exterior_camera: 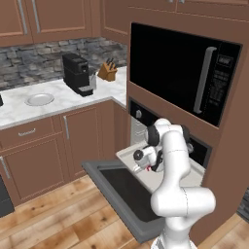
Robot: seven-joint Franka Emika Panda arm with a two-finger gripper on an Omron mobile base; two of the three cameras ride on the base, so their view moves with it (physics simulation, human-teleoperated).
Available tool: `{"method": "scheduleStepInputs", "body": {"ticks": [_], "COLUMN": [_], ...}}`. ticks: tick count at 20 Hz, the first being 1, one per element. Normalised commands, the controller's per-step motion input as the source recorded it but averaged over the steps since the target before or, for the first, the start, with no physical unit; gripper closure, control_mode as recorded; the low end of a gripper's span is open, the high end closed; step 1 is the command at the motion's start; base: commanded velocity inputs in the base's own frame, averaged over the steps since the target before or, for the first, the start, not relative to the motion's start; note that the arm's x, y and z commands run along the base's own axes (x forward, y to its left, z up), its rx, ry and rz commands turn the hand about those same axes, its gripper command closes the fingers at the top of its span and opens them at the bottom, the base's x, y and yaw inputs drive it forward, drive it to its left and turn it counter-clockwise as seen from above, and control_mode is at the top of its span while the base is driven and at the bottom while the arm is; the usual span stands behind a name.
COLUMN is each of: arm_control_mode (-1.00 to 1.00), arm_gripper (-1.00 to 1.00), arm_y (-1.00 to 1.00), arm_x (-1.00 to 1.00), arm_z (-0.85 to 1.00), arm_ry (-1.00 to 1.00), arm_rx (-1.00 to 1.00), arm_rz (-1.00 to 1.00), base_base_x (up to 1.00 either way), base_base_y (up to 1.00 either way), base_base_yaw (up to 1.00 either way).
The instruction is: Place the fish on the rack of the oven, and slide the rack back inside. Close the oven door.
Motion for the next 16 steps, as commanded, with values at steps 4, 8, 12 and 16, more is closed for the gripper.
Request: {"method": "scheduleStepInputs", "body": {"ticks": [4, 8, 12, 16], "arm_control_mode": [-1.0, -1.0, -1.0, -1.0], "arm_gripper": [1.0, -1.0, -1.0, -1.0], "arm_y": [-0.03, 0.03, 0.47, 0.52], "arm_x": [0.3, 0.1, 0.0, 0.0], "arm_z": [-0.37, -0.52, -0.51, -0.02], "arm_ry": [0.0, 0.0, 0.0, 0.04], "arm_rx": [0.0, 0.0, -0.04, -0.01], "arm_rz": [0.0, 0.0, 0.0, 0.0], "base_base_x": [0.0, 0.0, 0.0, 0.0], "base_base_y": [0.0, 0.0, 0.0, 0.0], "base_base_yaw": [0.0, 0.0, 0.0, 0.0]}}
